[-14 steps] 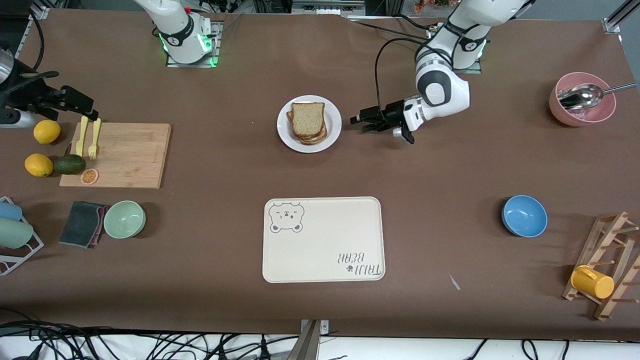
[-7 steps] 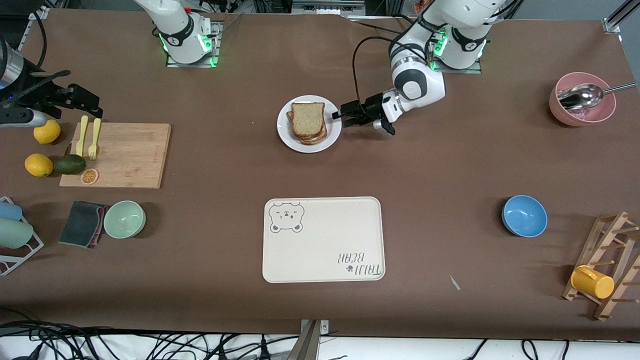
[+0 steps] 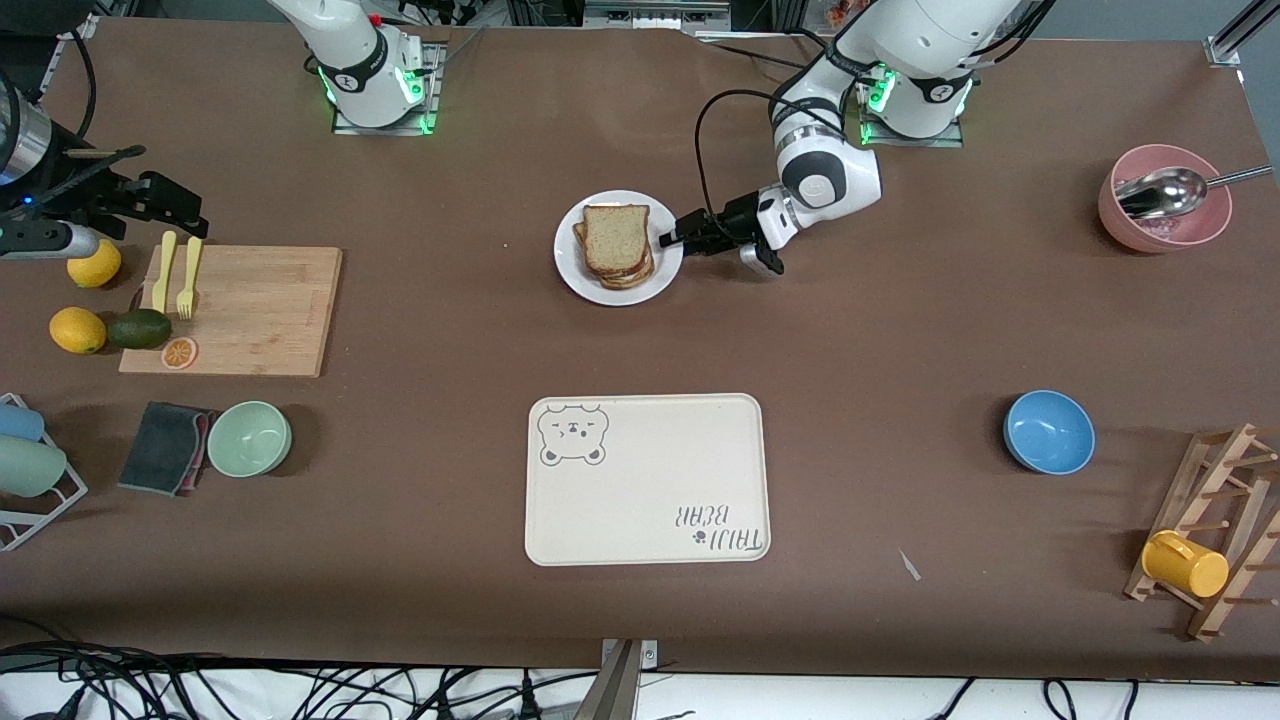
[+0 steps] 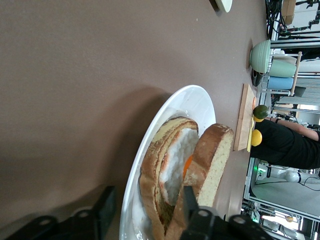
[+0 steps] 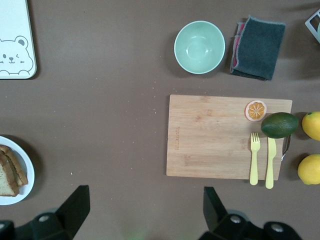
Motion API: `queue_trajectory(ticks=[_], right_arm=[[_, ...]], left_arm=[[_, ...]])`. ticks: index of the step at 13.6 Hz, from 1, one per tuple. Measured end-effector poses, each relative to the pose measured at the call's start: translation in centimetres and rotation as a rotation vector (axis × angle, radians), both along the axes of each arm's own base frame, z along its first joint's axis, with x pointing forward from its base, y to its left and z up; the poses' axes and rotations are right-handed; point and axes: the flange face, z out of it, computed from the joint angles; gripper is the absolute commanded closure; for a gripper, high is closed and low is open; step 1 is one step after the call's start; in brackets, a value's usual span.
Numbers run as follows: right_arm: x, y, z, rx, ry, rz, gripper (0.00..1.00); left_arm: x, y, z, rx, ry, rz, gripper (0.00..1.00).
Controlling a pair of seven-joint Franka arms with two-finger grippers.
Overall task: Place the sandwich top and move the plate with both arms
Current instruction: 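Close the left gripper on the white plate rim, then lift the plate with the left gripper and carry it over the bear tray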
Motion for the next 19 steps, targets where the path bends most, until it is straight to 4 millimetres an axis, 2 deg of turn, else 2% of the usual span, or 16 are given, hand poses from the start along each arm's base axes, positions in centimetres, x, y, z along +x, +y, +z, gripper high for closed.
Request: queue_trajectory(ticks=[4, 8, 12, 19], right_arm=[[0.00, -0.04, 0.00, 0.000, 0.000, -0.001, 0.00], [0.00, -0.08, -0.01, 0.000, 0.000, -0.001, 0.00], [-0.18, -0.08, -0.13, 0.000, 0.016, -0.001, 0.00], [-0.29, -0.04, -0.20, 0.000, 0.026, 0.000, 0.00]], left_arm=[[-0.09, -0.08, -0.53, 0.001, 0.003, -0.003, 0.77], [-0.12, -0.04, -0.66, 0.005, 0.002, -0.005, 0.91], [-0.24, 0.01, -0.95, 0.009, -0.008, -0.015, 1.00], [0.18, -0.07, -0.86, 0.003, -0.028, -0.018, 1.00]])
